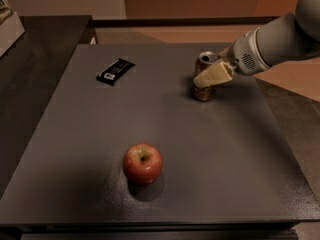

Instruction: Move orange can near apple

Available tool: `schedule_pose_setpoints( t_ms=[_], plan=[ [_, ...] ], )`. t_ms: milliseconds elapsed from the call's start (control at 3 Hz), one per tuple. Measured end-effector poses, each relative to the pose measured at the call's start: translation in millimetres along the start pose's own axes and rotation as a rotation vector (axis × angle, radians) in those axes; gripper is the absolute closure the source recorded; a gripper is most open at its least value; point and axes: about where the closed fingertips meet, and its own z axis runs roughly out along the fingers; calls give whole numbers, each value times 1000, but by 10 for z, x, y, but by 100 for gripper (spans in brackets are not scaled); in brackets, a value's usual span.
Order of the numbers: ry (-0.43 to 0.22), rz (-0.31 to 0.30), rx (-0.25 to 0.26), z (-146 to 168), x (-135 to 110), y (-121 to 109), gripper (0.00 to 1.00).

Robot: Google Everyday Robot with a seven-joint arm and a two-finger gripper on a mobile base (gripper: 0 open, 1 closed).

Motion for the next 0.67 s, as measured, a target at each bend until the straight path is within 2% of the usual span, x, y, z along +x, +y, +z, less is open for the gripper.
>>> schedule_pose_setpoints(
  t_ms=[667],
  plan=[
    [-23, -45, -49, -148, -59, 118, 87]
  ],
)
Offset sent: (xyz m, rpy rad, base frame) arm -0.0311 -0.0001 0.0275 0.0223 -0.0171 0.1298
